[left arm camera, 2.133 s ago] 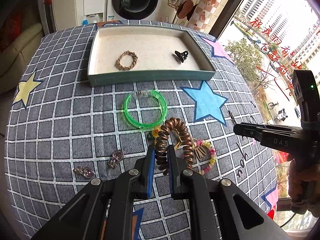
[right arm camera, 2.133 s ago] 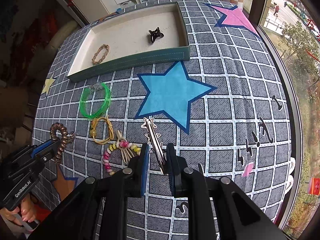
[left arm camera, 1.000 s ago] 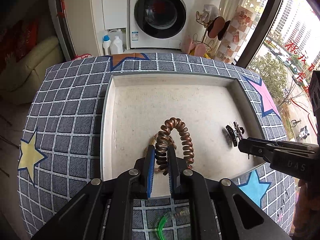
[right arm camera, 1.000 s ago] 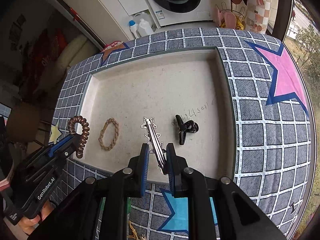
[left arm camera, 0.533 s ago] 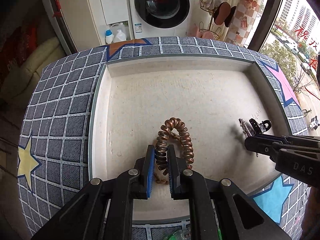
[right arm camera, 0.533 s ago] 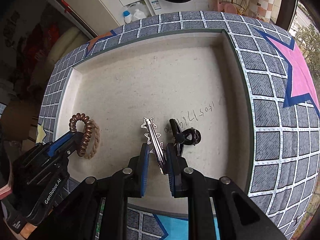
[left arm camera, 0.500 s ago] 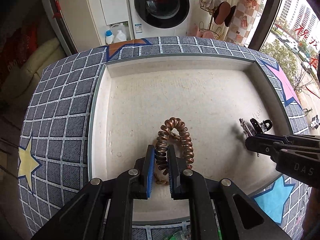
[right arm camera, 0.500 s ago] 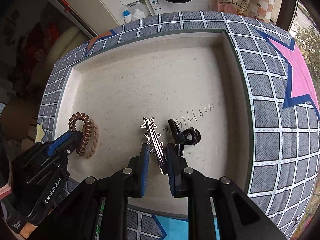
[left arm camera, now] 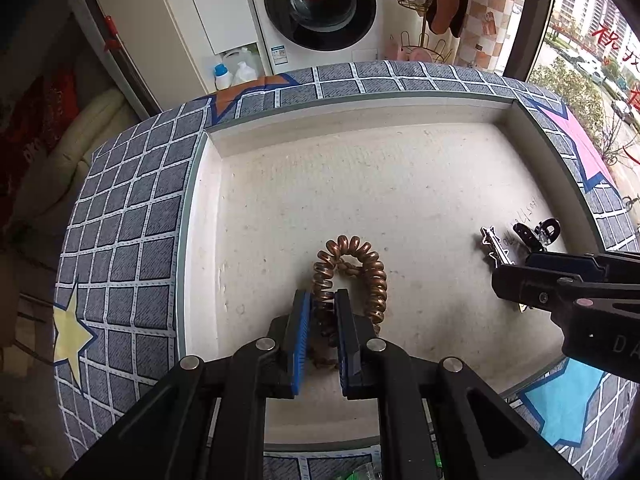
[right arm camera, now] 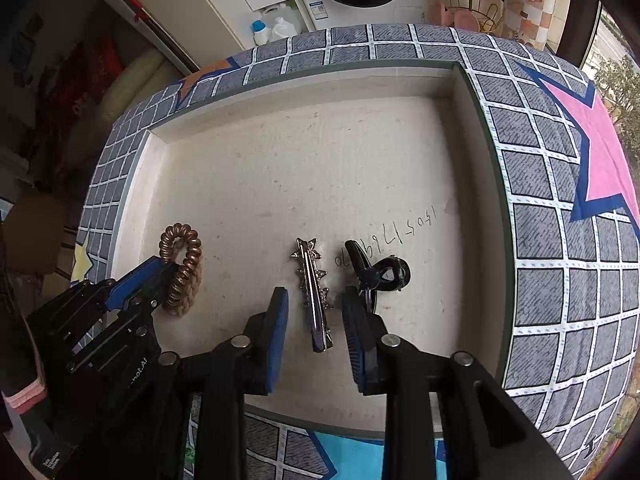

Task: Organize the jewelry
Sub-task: 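Carry both items over the tray and release them inside, then withdraw both tools from the tray toward the remaining jewelry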

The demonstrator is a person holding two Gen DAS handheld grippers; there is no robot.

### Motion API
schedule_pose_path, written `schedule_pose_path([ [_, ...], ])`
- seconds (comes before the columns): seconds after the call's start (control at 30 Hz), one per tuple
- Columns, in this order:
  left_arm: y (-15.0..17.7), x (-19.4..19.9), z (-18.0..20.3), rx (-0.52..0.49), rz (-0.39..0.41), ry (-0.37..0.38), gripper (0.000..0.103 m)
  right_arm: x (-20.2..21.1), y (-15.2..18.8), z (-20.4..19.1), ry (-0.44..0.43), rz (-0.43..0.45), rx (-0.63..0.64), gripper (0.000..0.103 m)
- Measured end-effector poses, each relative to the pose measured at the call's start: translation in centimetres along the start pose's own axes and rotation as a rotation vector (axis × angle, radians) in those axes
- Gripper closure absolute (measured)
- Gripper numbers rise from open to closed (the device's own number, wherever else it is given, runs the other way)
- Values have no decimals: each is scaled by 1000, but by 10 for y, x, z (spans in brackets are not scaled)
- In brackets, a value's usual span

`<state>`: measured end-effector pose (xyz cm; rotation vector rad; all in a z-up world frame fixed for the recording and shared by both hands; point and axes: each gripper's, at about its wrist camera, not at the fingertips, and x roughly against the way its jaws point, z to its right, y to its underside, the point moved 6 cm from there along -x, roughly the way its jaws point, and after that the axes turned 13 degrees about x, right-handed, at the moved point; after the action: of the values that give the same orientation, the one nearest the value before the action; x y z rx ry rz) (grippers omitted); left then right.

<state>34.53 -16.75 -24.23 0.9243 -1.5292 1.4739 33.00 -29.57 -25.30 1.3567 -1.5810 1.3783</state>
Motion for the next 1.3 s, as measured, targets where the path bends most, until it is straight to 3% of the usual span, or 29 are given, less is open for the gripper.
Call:
schedule_pose_path([
  [0.03,0,1,0,-1,3,-1,78,1,0,0,-8,5,-8,56],
  [0.13,-2,3,-1,-5,12,-6,77,7,-1,1,-48,28,-33,54],
  [0.17,-1,4,-1,-4,13,-4,64,9,-2,1,-63,37,-44,54],
  [0.2,-2,5,-2,2,18,-6,26,12,-2,2,-72,44,-54,54],
  [0.23,-2,8,-3,13,38,-16,8,14,-3,3,-81,51,-63,54],
  [0.27,-4,14,-5,25,75,-19,0,17,-3,4,-89,60,-72,54],
  [0.5,-12,24,-1,22,97,-1,0,37,-5,5,-115,116,-112,49],
  [0.63,-14,37,-3,23,122,7,0,48,-4,5,-129,141,-131,41],
  [0.77,-12,54,-6,34,142,35,0,57,-1,4,-140,155,-146,25],
  [0.97,1,75,-17,54,147,62,0,71,8,-1,-144,179,-151,22],
  [1.03,8,81,-22,58,141,68,0,75,12,-5,-143,184,-141,16],
  [1.3,38,100,-48,79,104,64,0,93,27,-24,-158,217,-126,14],
])
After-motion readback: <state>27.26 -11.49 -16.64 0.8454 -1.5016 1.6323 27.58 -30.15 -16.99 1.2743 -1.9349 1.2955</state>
